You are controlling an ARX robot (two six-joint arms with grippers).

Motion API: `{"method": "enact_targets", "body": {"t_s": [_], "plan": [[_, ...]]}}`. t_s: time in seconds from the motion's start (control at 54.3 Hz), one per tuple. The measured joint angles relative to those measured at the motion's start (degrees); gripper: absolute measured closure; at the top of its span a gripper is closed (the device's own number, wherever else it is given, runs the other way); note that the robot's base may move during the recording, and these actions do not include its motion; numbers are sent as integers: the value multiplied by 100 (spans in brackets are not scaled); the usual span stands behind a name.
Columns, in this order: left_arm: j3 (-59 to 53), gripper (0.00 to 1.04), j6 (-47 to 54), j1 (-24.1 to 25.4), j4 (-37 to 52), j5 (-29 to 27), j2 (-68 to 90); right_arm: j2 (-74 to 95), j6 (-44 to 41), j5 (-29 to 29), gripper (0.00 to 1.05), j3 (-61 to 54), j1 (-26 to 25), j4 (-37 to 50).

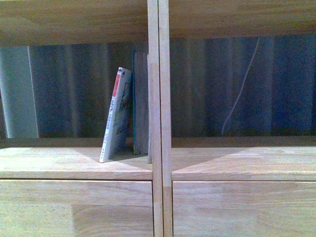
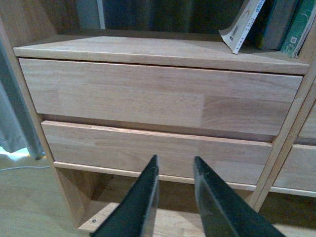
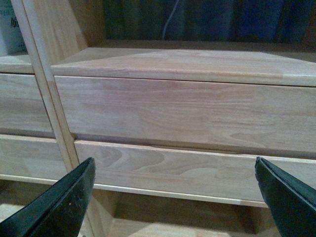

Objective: Organize books on shelf

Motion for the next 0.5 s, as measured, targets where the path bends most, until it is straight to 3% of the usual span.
{"method": "enact_targets", "body": {"t_s": [0.387,0.498], "plan": [[0,7,0,0,0,-2,0,0,0,0,7,0,0,0],[0,8,11,0,0,-2,0,0,0,0,7,0,0,0]]}}
